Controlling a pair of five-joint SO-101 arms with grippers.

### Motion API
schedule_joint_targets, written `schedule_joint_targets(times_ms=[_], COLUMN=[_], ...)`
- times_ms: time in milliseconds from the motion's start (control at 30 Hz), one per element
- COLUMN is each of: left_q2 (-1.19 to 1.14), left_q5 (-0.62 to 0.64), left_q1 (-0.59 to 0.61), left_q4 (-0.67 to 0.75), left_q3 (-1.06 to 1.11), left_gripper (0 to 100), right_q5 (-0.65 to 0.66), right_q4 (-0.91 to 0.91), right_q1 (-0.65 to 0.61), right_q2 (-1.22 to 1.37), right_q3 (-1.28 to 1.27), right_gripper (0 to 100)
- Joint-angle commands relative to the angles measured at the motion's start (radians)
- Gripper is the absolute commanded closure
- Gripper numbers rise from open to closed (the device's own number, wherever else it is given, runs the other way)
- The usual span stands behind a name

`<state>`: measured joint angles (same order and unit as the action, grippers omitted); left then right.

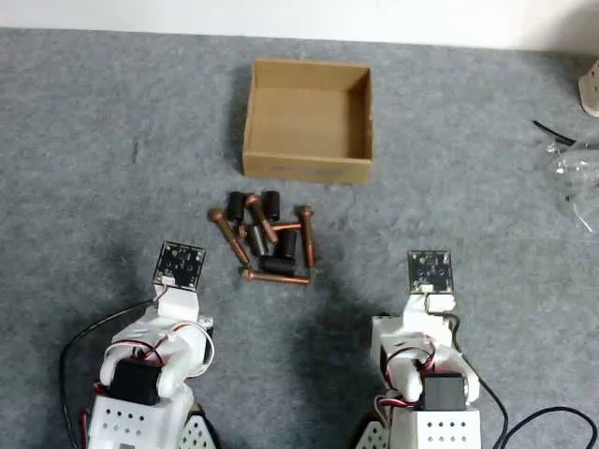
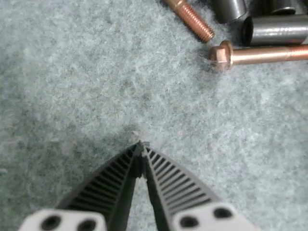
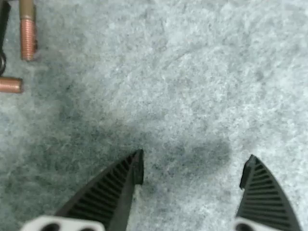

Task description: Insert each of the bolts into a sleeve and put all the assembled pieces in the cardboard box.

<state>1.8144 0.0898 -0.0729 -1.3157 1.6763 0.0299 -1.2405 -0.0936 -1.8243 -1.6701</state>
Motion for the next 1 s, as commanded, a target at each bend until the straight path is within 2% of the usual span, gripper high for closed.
schedule_joint_targets(times_ms=[0,433,567,633,767,867,967], left_q2=[0.010,0.010,0.013,0.013,0.013,0.012,0.008], left_q5=[-0.003,-0.002,-0.005,-0.005,-0.003,-0.003,-0.003], left_q1=[-0.015,-0.015,0.047,0.117,0.200,0.220,0.219], left_q4=[-0.003,-0.003,0.008,0.068,0.316,0.391,0.433], left_q3=[0.019,0.019,0.002,-0.019,-0.114,-0.197,-0.260], left_gripper=[99,99,99,99,99,99,99], right_q5=[-0.002,-0.005,-0.008,-0.005,-0.003,-0.008,-0.008], right_q4=[-0.004,-0.004,-0.004,0.004,0.047,0.096,0.130], right_q1=[0.010,0.004,-0.016,-0.013,0.061,0.166,0.196], right_q2=[-0.013,-0.013,-0.013,-0.013,-0.013,-0.013,-0.013], right_q3=[-0.107,-0.108,-0.114,-0.113,-0.111,-0.110,-0.108], right_gripper=[69.9,69.9,69.9,69.9,69.9,69.9,69.9])
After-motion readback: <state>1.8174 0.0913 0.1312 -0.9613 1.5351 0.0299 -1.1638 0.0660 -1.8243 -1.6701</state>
